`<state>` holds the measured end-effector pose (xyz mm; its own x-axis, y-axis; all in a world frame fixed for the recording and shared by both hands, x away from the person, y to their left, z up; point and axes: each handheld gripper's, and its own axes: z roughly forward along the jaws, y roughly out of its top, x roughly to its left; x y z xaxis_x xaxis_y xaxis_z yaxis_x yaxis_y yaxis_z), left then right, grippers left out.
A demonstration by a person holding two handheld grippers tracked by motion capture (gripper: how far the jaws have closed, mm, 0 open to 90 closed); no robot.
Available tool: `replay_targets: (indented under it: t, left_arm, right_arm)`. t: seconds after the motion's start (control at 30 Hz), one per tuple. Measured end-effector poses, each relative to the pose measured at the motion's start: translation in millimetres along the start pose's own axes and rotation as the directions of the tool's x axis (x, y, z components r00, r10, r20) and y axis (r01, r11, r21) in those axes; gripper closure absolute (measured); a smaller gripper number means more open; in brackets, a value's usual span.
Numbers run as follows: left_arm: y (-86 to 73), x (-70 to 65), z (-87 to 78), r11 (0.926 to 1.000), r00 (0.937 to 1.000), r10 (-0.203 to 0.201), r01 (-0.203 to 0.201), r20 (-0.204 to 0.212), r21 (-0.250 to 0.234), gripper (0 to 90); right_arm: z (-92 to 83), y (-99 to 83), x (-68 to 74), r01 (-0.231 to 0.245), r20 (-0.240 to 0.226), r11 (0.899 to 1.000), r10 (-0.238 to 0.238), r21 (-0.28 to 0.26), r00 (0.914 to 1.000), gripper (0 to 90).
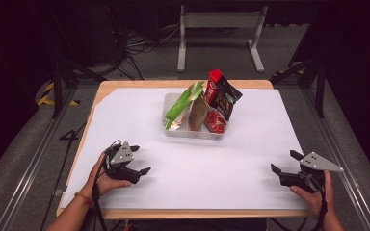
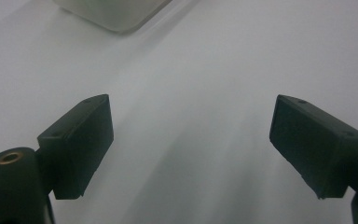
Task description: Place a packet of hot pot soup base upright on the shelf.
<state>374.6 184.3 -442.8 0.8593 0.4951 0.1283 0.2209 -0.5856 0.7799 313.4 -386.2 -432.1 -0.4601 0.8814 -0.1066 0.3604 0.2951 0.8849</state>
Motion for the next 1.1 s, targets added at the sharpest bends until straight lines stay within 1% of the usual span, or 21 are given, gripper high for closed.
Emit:
replay_targets:
  t: [0.1, 0.2, 0.3, 0.37, 0.43, 0.47, 0.6, 0.63, 0.67, 0.7, 0.73, 0.9, 1.1]
  left_arm:
    - [0.9, -0.5, 0.5, 1.0000, 1.0000, 0.000, 0.000, 0.002, -0.004, 14.5]
    - [0.8, -1.8, -0.4, 0.9999, 0.9999, 0.011, -0.011, 0.007, -0.005, 14.5]
    - [-0.8, -1.5, -3.8, 0.9997, 0.9999, 0.012, -0.011, 0.004, -0.022, 14.4]
    - [-1.5, -1.8, -7.4, 0.9993, 1.0000, 0.005, -0.005, -0.004, -0.037, 14.4]
    - [-1.5, -1.5, -9.9, 0.9989, 0.9999, 0.009, -0.010, -0.009, -0.045, 14.4]
    - [-1.5, -1.5, -9.9, 0.9989, 0.9999, 0.009, -0.010, -0.009, -0.045, 14.3]
    - [-1.3, -1.6, -10.6, 0.9988, 0.9999, 0.003, -0.003, -0.013, -0.050, 12.5]
    - [-0.6, -1.6, -11.8, 0.9979, 0.9999, 0.005, -0.005, -0.013, -0.065, 12.2]
    - [-0.6, -1.6, -11.8, 0.9979, 0.9999, 0.005, -0.005, -0.013, -0.065, 12.0]
    - [0.1, -1.6, -12.1, 0.9974, 0.9997, 0.007, -0.009, -0.024, -0.072, 11.4]
    - [0.1, -1.5, -12.2, 0.9972, 0.9997, 0.007, -0.009, -0.022, -0.075, 11.2]
    - [-0.2, -1.5, -11.9, 0.9973, 0.9996, 0.010, -0.012, -0.028, -0.073, 11.2]
    - [-0.1, -1.4, -11.4, 0.9975, 0.9995, 0.015, -0.017, -0.029, -0.068, 11.9]
  right_arm:
    - [-1.7, 0.9, -1.2, 0.000, 0.005, 1.000, 0.000, -0.011, 1.0000, 11.8]
    - [-1.0, 1.3, -1.5, -0.002, 0.005, 1.000, 0.002, -0.013, 1.0000, 11.7]
    - [0.9, 1.9, -0.3, -0.001, 0.002, 1.000, 0.001, -0.009, 1.0000, 11.7]
    - [2.6, 2.9, 1.7, 0.006, 0.002, 1.000, -0.006, -0.005, 1.0000, 11.7]
    - [3.7, 3.3, 3.5, 0.011, -0.005, 1.000, -0.011, -0.002, 0.9999, 11.7]
    - [4.1, 3.5, 4.7, 0.021, -0.004, 1.000, -0.021, 0.001, 0.9998, 11.5]
    - [4.5, 3.6, 5.8, 0.023, -0.009, 1.000, -0.023, 0.000, 0.9997, 11.4]
    - [4.3, 3.4, 6.0, 0.023, -0.011, 1.000, -0.023, -0.002, 0.9997, 11.4]
    - [4.3, 3.4, 6.0, 0.023, -0.011, 1.000, -0.023, -0.002, 0.9997, 11.4]
    - [4.1, 3.5, 6.0, 0.023, -0.009, 1.000, -0.023, -0.003, 0.9997, 11.4]
    - [4.0, 3.6, 5.9, 0.023, -0.010, 1.000, -0.023, -0.006, 0.9997, 11.4]
    - [4.2, 4.4, 7.0, 0.028, -0.014, 1.000, -0.028, -0.006, 0.9995, 11.3]
    - [3.8, 6.5, 10.4, 0.047, -0.022, 0.999, -0.047, -0.004, 0.9987, 11.2]
